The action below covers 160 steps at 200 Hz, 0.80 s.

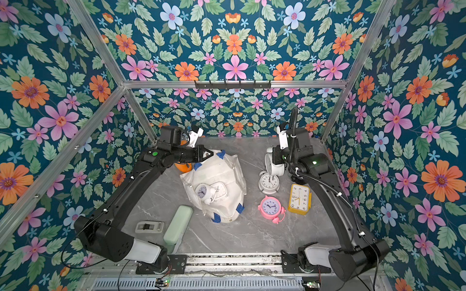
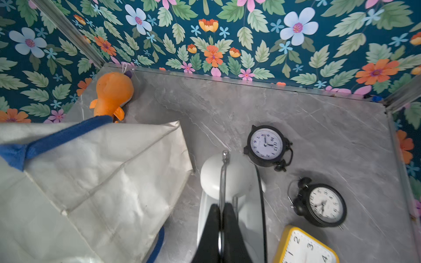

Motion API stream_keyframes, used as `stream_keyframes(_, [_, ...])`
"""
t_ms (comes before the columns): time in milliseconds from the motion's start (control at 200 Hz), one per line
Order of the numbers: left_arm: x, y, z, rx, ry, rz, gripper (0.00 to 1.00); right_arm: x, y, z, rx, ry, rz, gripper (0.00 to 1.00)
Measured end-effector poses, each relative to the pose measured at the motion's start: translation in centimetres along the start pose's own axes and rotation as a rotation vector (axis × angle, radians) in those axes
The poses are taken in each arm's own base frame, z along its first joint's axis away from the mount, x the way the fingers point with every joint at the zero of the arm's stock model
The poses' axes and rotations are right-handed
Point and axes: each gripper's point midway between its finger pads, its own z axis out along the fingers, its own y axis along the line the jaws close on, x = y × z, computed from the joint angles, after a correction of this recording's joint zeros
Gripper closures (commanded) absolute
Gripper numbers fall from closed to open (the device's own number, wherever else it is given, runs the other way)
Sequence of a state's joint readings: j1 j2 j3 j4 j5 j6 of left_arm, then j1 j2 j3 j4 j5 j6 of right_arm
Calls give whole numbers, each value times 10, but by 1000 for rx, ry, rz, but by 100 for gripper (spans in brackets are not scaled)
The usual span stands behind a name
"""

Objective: Take the alarm clock out of the canvas bag
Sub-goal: Place the alarm at the center of the board.

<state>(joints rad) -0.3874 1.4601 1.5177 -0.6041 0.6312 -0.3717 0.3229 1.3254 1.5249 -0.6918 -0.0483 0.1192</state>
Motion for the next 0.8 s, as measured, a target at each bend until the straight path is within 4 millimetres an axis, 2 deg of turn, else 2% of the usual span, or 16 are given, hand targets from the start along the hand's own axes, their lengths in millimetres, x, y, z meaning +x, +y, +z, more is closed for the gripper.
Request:
stream_keyframes(175, [-4,-6,-3,24,-2,2,100,-7,7,47,-50,12,37,100])
stream_keyframes(395, [-2,0,0,16,20,-13,100,-13,10,100,-79,16,84,100])
stream_keyframes(625, [2,1,0,15,34,-16,100,-4,11,154,-98,53,136,100])
stream_keyframes(800, [2,1,1,17,36,-17,100,4,16,184,-128,82,172,100])
